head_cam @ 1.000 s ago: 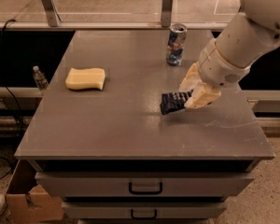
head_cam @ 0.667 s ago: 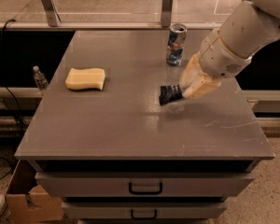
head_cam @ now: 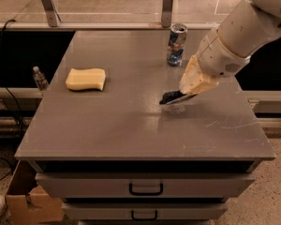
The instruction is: Move rxbar blueberry near sponge
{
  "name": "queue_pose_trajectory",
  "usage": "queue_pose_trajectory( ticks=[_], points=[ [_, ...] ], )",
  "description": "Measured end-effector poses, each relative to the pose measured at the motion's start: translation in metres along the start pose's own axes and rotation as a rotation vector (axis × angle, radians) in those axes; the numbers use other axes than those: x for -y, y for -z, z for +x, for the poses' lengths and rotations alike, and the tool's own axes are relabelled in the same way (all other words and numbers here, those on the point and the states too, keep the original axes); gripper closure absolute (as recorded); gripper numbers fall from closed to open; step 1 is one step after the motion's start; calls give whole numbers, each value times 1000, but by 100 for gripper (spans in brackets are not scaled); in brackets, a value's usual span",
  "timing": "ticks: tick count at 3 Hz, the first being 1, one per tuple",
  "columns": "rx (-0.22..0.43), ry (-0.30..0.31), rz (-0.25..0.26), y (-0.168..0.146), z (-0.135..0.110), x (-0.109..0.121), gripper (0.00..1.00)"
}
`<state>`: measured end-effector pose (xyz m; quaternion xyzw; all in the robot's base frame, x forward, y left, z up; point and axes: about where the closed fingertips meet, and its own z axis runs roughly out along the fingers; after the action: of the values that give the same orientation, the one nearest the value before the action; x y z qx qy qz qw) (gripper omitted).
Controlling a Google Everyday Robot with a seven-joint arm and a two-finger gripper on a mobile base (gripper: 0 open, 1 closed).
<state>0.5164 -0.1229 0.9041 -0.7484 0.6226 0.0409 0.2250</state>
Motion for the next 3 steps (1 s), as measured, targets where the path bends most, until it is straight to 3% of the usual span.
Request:
queue_pose_trajectory(
  ticks=[1, 2, 3],
  points=[
    [27, 92, 5, -3, -25, 24, 100],
    [66, 218, 51, -3, -61, 63, 100],
    [156, 318, 68, -12, -93, 92, 100]
  ],
)
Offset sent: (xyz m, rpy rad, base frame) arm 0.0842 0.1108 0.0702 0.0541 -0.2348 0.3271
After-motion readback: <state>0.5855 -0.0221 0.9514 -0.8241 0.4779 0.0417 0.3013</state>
